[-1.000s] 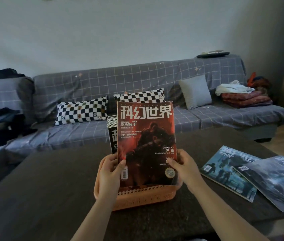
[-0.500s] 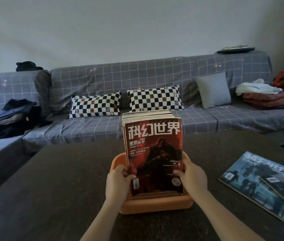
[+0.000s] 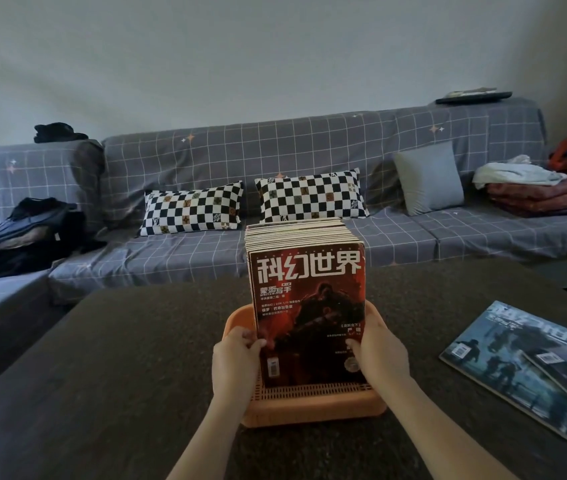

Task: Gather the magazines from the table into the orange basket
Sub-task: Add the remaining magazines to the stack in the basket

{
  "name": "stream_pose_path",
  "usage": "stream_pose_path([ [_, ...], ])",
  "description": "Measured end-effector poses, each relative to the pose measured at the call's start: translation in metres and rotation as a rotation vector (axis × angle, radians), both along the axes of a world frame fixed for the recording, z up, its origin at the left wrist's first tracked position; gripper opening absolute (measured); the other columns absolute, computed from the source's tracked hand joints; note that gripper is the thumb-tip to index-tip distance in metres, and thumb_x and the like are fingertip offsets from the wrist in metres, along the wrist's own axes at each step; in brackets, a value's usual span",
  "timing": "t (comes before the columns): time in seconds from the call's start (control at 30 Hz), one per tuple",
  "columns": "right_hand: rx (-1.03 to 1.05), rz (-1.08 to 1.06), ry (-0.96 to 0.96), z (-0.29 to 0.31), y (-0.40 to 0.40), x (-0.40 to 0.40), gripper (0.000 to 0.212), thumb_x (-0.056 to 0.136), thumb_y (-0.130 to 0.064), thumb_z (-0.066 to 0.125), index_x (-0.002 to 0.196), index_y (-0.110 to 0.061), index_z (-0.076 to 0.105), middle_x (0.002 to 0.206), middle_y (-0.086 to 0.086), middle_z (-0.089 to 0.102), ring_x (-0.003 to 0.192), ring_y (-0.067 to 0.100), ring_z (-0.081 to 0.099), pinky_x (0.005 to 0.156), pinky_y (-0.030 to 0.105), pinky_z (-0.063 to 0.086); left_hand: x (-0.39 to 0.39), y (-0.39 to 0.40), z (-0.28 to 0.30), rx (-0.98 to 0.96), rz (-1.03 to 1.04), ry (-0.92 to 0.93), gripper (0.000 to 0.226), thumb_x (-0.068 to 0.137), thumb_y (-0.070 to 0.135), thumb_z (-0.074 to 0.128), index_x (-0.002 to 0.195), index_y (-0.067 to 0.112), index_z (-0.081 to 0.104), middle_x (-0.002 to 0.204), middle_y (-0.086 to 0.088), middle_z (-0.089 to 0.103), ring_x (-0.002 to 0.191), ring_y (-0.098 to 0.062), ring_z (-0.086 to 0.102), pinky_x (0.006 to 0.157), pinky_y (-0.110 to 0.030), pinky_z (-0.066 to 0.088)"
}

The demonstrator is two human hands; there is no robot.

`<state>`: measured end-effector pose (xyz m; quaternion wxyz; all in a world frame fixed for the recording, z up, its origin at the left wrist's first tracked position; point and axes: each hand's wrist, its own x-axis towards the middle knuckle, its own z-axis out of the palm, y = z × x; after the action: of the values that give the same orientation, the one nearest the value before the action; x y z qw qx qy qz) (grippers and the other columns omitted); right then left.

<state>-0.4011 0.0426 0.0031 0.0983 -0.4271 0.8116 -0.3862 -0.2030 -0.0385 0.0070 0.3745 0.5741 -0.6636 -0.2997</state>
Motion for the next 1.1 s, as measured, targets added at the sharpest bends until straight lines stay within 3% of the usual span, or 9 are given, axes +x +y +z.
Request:
stream_pose_path([
  [0.13,0.069,0.077,0.059,0.001,-0.007,-0.009,0.052,0.089,-0.027,0.058,0.135,-0.027,0.034,0.114,-0.008,0.06,0.05,-0.001,0.05,0.036,0.008,0.033,0.0,0.001,-0.001,-0.034,-0.044,-0.045,0.027,0.093,0.024,0.058,0.071,0.04,0.059,0.067,0.017,0.065,0.059,0.006,0.062,0.05,-0.01,0.04],
  [0.33,0.089,0.153,0.09,0.0,-0.006,-0.011,0.048,0.091,-0.027,0.055,0.136,-0.025,0.036,0.119,-0.004,0.061,0.083,0.001,0.061,0.072,0.014,0.046,0.0,0.0,-0.002,-0.061,-0.072,-0.108,0.018,0.096,0.024,0.054,0.083,0.032,0.064,0.079,0.01,0.068,0.07,-0.003,0.066,0.065,-0.023,0.055],
  [0.43,0.085,0.156,0.093,0.001,-0.006,-0.011,0.051,0.091,-0.027,0.056,0.137,-0.026,0.034,0.116,-0.006,0.062,0.075,-0.001,0.061,0.065,0.009,0.044,0.0,-0.001,-0.003,-0.06,-0.082,-0.121,0.015,0.096,0.024,0.053,0.088,0.028,0.065,0.08,0.009,0.068,0.069,-0.004,0.066,0.067,-0.027,0.058],
  [0.53,0.066,0.164,0.106,0.003,-0.004,-0.009,0.049,0.091,-0.026,0.056,0.136,-0.025,0.037,0.12,-0.004,0.061,0.094,0.006,0.063,0.078,0.018,0.047,0.001,0.0,-0.003,-0.036,-0.105,-0.115,0.013,0.095,0.027,0.054,0.088,0.029,0.065,0.082,0.01,0.069,0.071,-0.004,0.066,0.07,-0.029,0.058],
  [0.67,0.004,0.184,0.044,0.008,0.003,-0.005,0.056,0.09,-0.027,0.058,0.14,-0.025,0.032,0.122,-0.005,0.06,0.073,-0.002,0.06,0.063,0.005,0.043,0.003,0.008,0.001,0.045,-0.031,0.006,0.017,0.088,0.038,0.064,0.094,0.029,0.05,0.078,0.015,0.057,0.069,0.0,0.059,0.057,-0.02,0.047],
  [0.77,-0.082,0.163,-0.002,0.011,0.014,0.0,0.058,0.09,-0.027,0.059,0.141,-0.024,0.032,0.127,-0.003,0.058,0.101,0.008,0.062,0.084,0.022,0.047,0.006,0.016,0.004,0.06,0.048,0.125,0.034,0.085,0.044,0.066,0.099,0.024,0.042,0.085,0.013,0.054,0.075,-0.004,0.059,0.062,-0.028,0.054],
  [0.83,-0.129,0.146,-0.049,0.011,0.025,0.004,0.054,0.089,-0.026,0.06,0.139,-0.021,0.038,0.126,-0.002,0.06,0.1,0.007,0.062,0.085,0.022,0.046,0.004,0.025,0.007,0.023,0.042,0.129,0.029,0.086,0.045,0.064,0.097,0.027,0.045,0.085,0.013,0.056,0.074,-0.003,0.06,0.064,-0.029,0.056],
  [0.93,-0.209,0.124,-0.088,0.01,0.045,0.004,0.044,0.088,-0.026,0.061,0.13,-0.016,0.05,0.121,0.0,0.063,0.102,0.008,0.061,0.087,0.02,0.044,-0.009,0.041,0.011,-0.003,-0.11,0.127,0.022,0.087,0.043,0.064,0.099,0.03,0.052,0.086,0.015,0.062,0.073,0.003,0.061,0.054,-0.013,0.046],
  [1.1,-0.272,0.044,-0.078,0.007,0.085,-0.018,0.035,0.088,-0.029,0.06,0.12,-0.017,0.057,0.111,-0.003,0.065,0.094,0.004,0.058,0.082,0.021,0.046,-0.058,0.071,0.019,0.025,-0.366,0.183,0.014,0.087,0.037,0.066,0.093,0.041,0.054,0.092,0.018,0.065,0.081,0.01,0.062,0.059,-0.008,0.047],
])
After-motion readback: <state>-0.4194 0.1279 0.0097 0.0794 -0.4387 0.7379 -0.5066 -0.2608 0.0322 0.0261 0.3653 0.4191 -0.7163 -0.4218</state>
